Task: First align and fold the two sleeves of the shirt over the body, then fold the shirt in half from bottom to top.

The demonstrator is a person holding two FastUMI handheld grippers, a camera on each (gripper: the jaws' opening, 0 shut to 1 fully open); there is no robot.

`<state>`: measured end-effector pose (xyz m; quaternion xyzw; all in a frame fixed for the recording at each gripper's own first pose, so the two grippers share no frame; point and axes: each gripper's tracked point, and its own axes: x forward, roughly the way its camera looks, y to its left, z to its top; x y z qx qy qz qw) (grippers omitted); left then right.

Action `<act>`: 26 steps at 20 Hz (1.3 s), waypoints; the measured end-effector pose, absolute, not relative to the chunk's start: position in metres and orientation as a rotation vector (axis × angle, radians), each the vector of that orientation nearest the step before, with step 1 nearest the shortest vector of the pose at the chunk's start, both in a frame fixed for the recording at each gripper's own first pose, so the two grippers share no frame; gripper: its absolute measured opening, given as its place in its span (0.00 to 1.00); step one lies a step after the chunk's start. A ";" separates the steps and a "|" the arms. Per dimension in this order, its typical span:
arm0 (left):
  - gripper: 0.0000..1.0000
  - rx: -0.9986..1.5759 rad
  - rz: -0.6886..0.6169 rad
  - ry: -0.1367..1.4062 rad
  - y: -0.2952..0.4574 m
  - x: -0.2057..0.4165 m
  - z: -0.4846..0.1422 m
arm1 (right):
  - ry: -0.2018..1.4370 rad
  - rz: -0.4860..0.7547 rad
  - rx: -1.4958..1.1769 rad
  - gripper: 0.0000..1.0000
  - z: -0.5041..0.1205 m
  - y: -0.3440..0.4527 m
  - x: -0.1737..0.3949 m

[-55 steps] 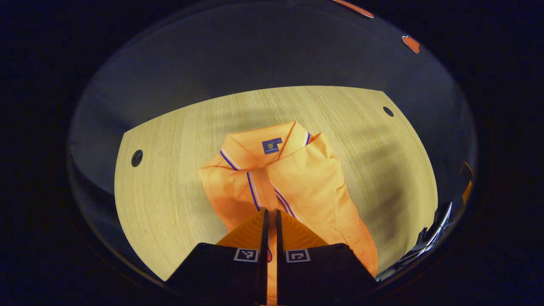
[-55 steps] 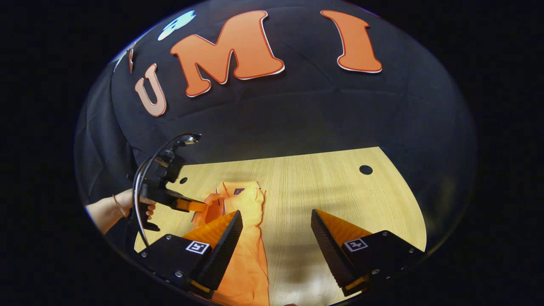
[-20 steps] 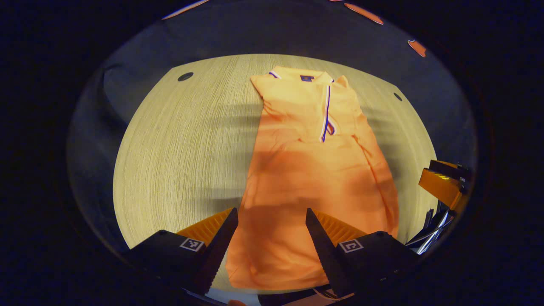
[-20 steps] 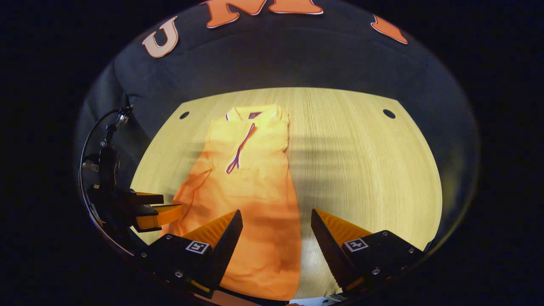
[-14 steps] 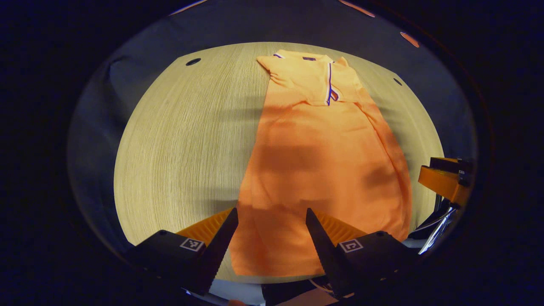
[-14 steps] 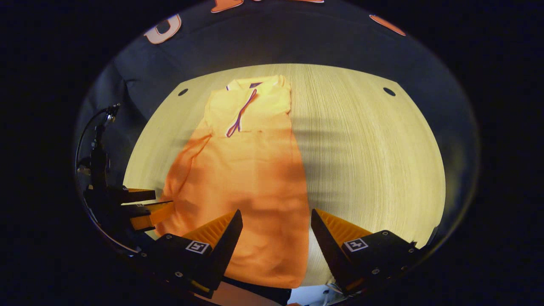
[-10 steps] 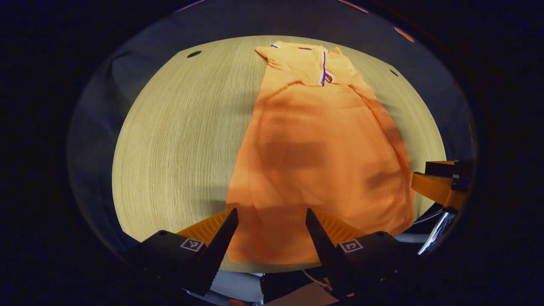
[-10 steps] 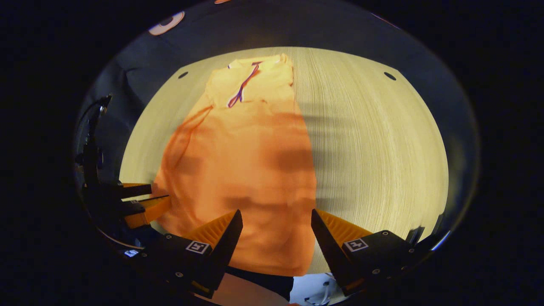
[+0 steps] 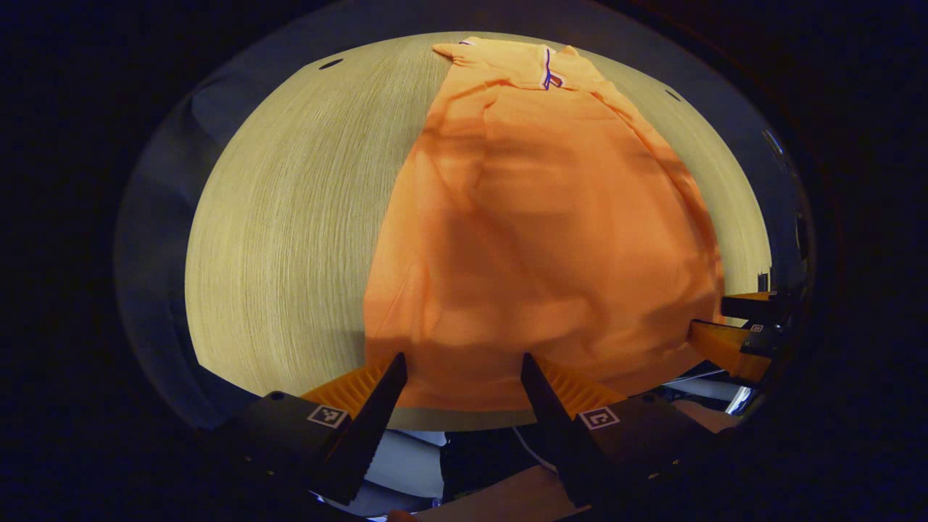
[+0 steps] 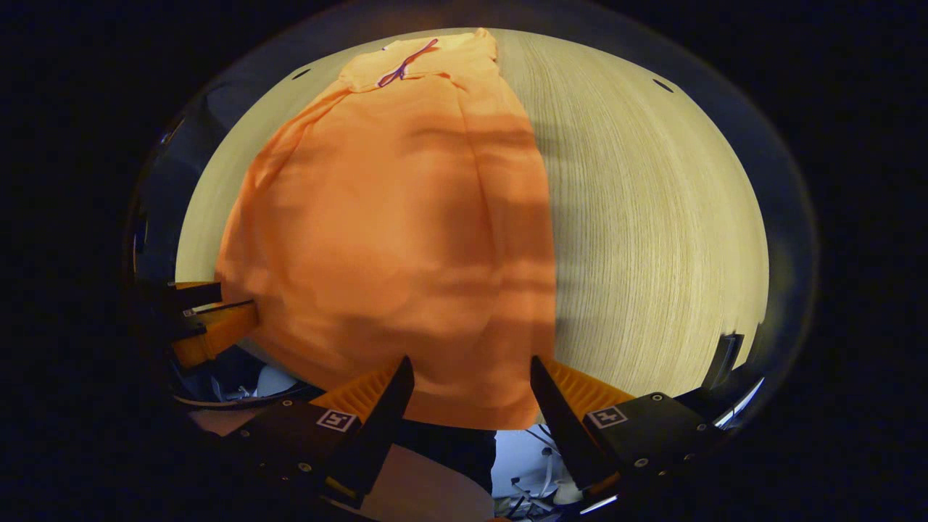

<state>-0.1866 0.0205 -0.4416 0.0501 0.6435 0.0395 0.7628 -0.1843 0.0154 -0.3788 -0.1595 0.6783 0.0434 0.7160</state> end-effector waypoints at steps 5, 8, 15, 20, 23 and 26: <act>0.99 0.112 0.084 1.409 0.018 -0.186 -0.443 | 1.489 0.079 -0.387 0.93 -0.383 0.012 -0.184; 0.99 0.108 0.089 1.409 0.017 -0.186 -0.443 | 1.462 0.083 -0.382 0.99 -0.382 0.014 -0.184; 0.57 0.135 0.028 1.385 0.001 -0.185 -0.447 | 1.476 0.071 -0.345 0.48 -0.382 0.014 -0.188; 0.01 0.045 0.022 1.311 0.000 -0.184 -0.444 | 1.459 0.140 -0.209 0.01 -0.384 0.025 -0.190; 0.01 0.010 0.029 1.306 0.001 -0.181 -0.436 | 1.467 0.138 -0.163 0.00 -0.375 0.027 -0.186; 0.01 0.029 0.016 1.245 0.002 -0.160 -0.412 | 1.420 0.170 -0.144 0.00 -0.359 0.037 -0.166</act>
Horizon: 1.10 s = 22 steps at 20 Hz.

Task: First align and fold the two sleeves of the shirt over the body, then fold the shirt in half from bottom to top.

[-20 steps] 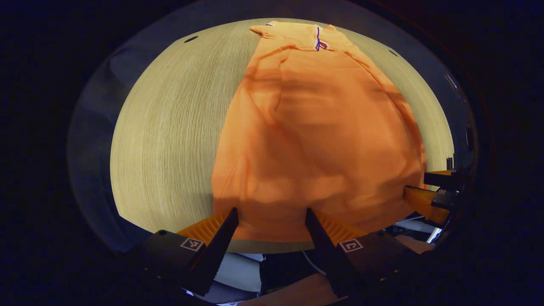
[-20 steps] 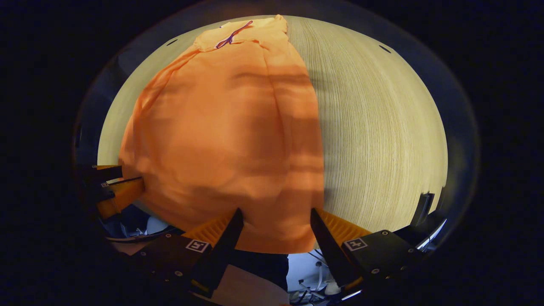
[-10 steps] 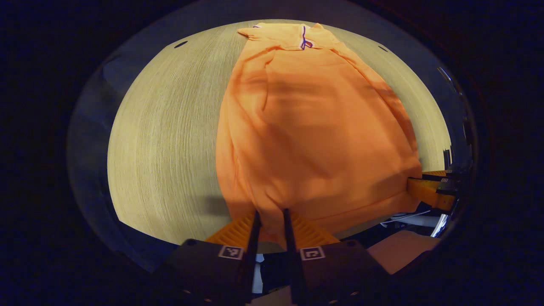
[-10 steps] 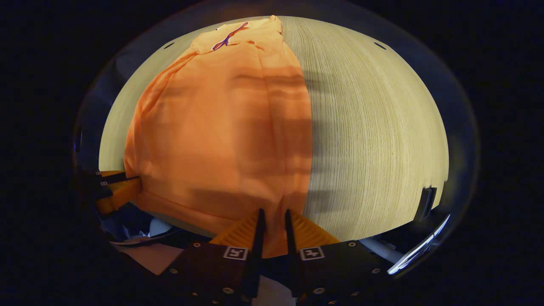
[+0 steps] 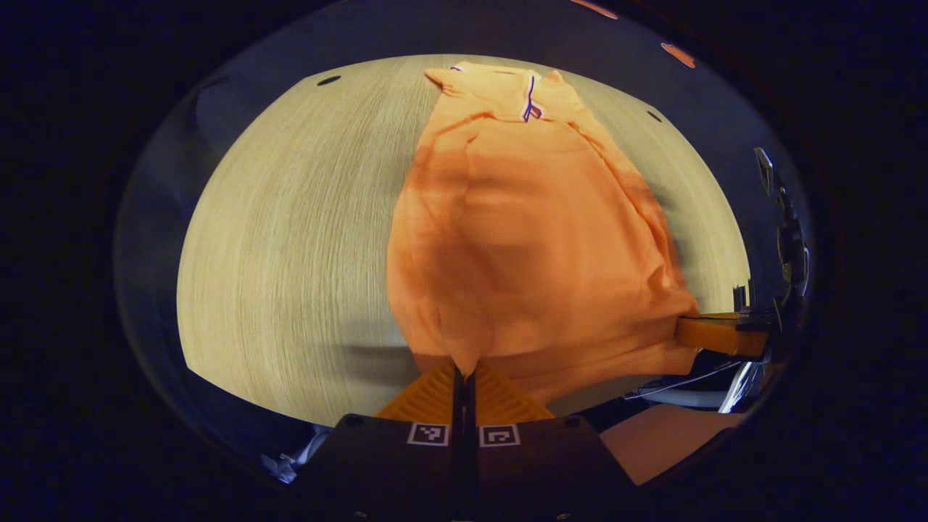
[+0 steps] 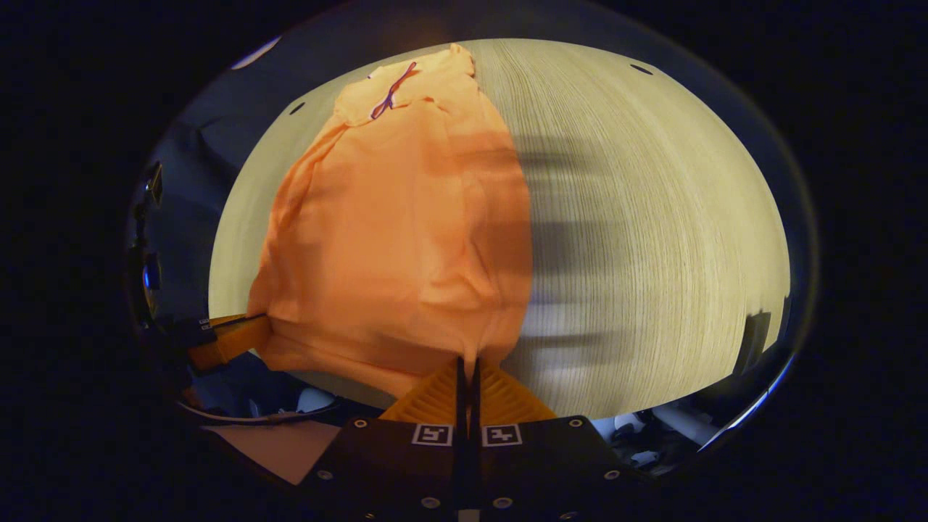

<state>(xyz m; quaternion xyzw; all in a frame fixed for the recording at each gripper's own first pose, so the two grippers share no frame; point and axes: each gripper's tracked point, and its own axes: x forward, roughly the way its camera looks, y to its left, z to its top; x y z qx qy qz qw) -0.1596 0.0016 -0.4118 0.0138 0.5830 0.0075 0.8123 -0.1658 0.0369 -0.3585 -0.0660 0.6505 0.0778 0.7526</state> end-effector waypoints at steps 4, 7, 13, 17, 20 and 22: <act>0.01 0.041 0.007 1.126 0.002 -0.109 -0.370 | 1.336 0.211 -0.136 0.00 -0.327 0.050 -0.120; 0.01 0.071 -0.011 1.056 0.003 -0.076 -0.344 | 1.242 0.246 -0.151 0.00 -0.300 0.063 -0.076; 0.01 0.064 -0.008 0.937 0.008 0.002 -0.304 | 1.124 0.291 -0.156 0.00 -0.261 0.084 -0.001; 0.01 0.079 -0.015 0.854 0.009 0.060 -0.276 | 1.059 0.294 -0.174 0.00 -0.246 0.093 0.045; 0.01 0.076 -0.010 0.826 0.010 0.097 -0.270 | 1.009 0.295 -0.192 0.00 -0.237 0.100 0.081; 0.01 0.079 -0.013 0.810 0.011 0.120 -0.266 | 0.973 0.296 -0.208 0.00 -0.229 0.106 0.105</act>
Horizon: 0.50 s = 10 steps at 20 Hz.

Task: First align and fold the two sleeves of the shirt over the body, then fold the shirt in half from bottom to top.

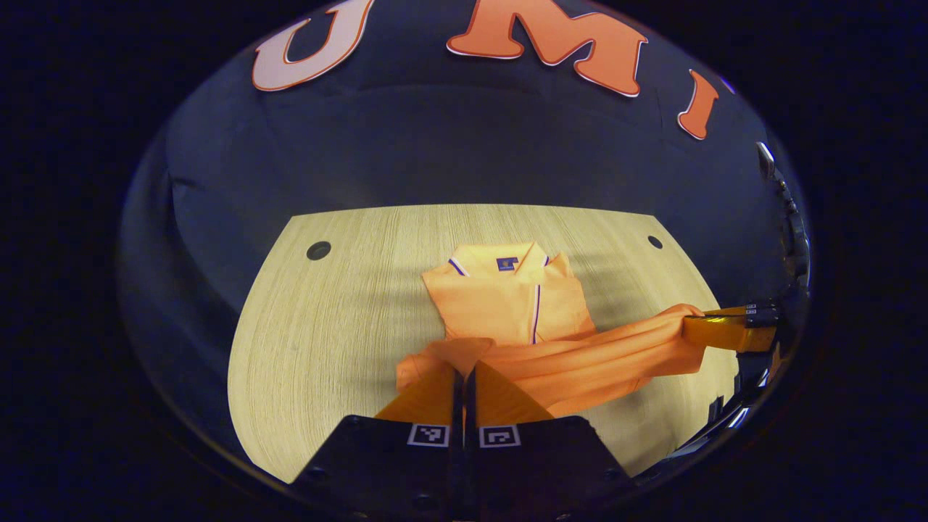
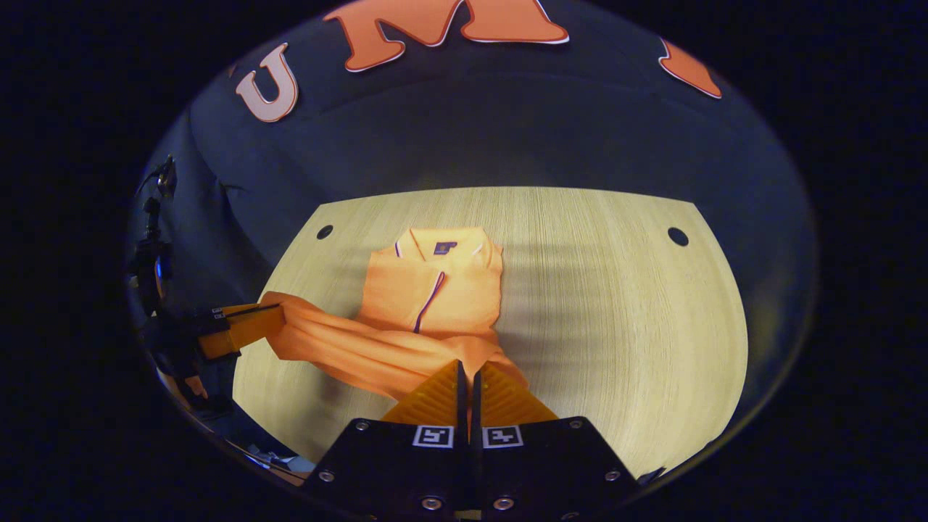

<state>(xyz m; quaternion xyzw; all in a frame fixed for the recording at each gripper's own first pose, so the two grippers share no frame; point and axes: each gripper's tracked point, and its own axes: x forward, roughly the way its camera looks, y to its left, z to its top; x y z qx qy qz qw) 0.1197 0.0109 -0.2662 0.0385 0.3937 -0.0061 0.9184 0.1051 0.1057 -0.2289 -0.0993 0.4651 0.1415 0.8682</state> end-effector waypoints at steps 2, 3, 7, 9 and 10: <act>0.00 0.071 -0.015 0.798 0.011 0.144 -0.262 | 0.950 0.291 -0.217 0.00 -0.228 0.110 0.128; 0.01 0.065 -0.015 0.795 0.013 0.156 -0.262 | 0.943 0.288 -0.218 0.00 -0.228 0.112 0.140; 0.00 0.056 -0.025 0.777 0.019 0.205 -0.268 | 0.894 0.271 -0.247 0.00 -0.238 0.119 0.193; 0.00 0.065 -0.026 0.791 0.025 0.224 -0.280 | 0.907 0.259 -0.268 0.00 -0.254 0.119 0.213; 0.01 0.078 -0.020 0.797 0.028 0.233 -0.288 | 0.923 0.254 -0.260 0.01 -0.266 0.121 0.221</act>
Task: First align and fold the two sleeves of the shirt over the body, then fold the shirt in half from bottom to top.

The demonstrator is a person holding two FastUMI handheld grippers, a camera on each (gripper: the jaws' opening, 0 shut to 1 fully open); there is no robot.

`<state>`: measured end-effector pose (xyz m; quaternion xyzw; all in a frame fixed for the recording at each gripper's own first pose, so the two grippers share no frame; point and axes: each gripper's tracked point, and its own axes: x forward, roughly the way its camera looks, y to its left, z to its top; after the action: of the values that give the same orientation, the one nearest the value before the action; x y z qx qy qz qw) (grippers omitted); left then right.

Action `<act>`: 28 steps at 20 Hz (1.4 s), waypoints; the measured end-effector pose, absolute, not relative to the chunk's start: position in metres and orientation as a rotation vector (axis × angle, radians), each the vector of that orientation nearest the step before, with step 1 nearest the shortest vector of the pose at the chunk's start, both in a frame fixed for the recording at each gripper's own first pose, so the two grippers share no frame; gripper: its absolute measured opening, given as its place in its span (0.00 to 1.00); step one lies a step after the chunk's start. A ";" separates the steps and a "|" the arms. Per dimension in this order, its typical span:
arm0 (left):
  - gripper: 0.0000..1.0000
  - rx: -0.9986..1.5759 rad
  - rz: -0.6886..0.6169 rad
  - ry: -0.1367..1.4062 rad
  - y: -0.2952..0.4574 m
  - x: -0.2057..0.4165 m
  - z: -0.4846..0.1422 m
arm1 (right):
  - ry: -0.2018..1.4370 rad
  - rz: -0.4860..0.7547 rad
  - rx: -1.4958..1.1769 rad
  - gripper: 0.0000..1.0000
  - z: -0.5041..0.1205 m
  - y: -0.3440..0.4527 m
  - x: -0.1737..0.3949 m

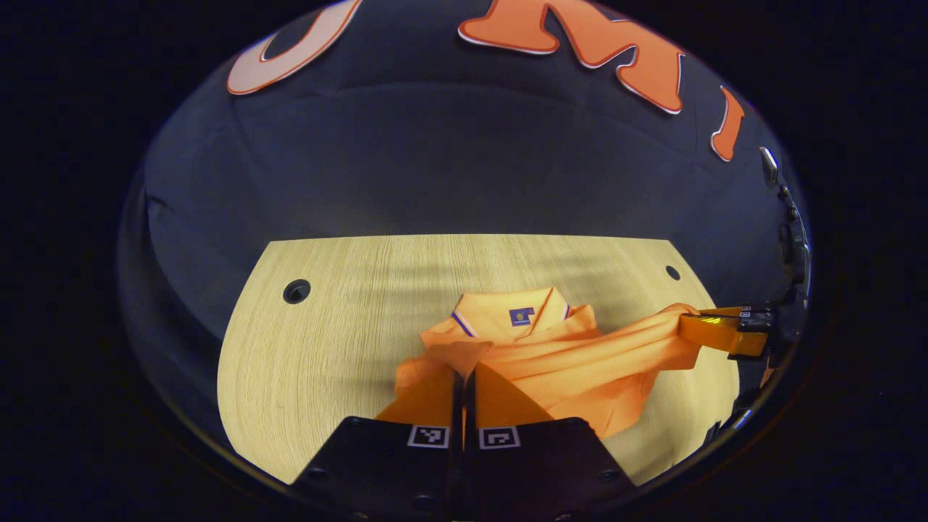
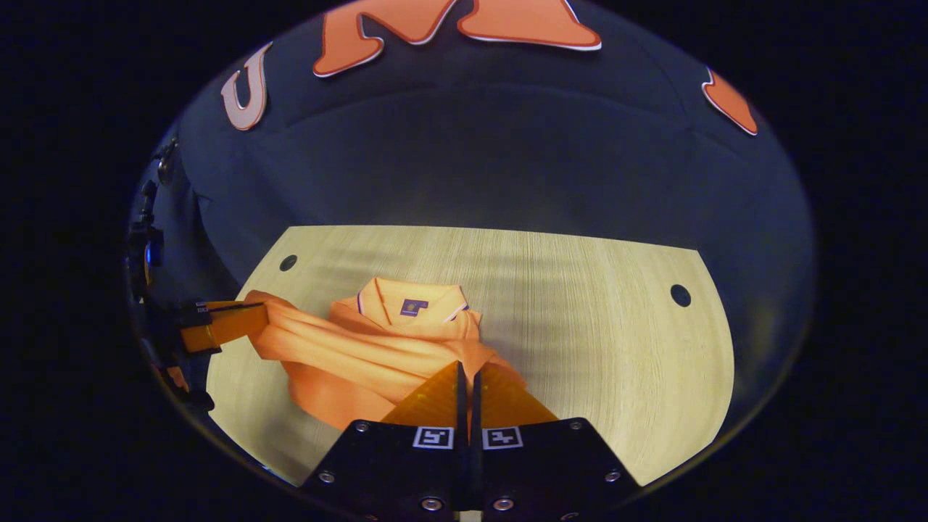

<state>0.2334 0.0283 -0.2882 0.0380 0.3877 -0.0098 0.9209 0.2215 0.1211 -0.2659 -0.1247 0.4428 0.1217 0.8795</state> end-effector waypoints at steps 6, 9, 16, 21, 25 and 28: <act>0.01 0.102 0.018 0.845 0.041 0.276 -0.341 | 0.979 0.228 -0.152 0.01 -0.322 0.124 0.263; 0.05 0.097 0.036 0.850 0.043 0.286 -0.361 | 0.977 0.209 -0.159 0.02 -0.339 0.119 0.275; 0.97 0.099 0.100 0.782 0.052 0.294 -0.352 | 0.953 0.193 -0.214 0.91 -0.351 0.112 0.275; 0.98 0.141 0.129 0.630 0.053 0.294 -0.307 | 0.866 0.188 -0.165 1.00 -0.305 0.116 0.270; 0.98 0.153 0.096 0.460 0.033 0.281 -0.249 | 0.725 0.178 -0.185 1.00 -0.240 0.117 0.261; 0.98 0.178 0.100 0.347 0.019 0.258 -0.203 | 0.632 0.191 -0.149 0.99 -0.189 0.124 0.244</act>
<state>0.2579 0.0194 -0.2034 0.0883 0.1723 0.0496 0.9798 0.2435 0.1240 -0.1886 -0.0731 0.3099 0.0935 0.9433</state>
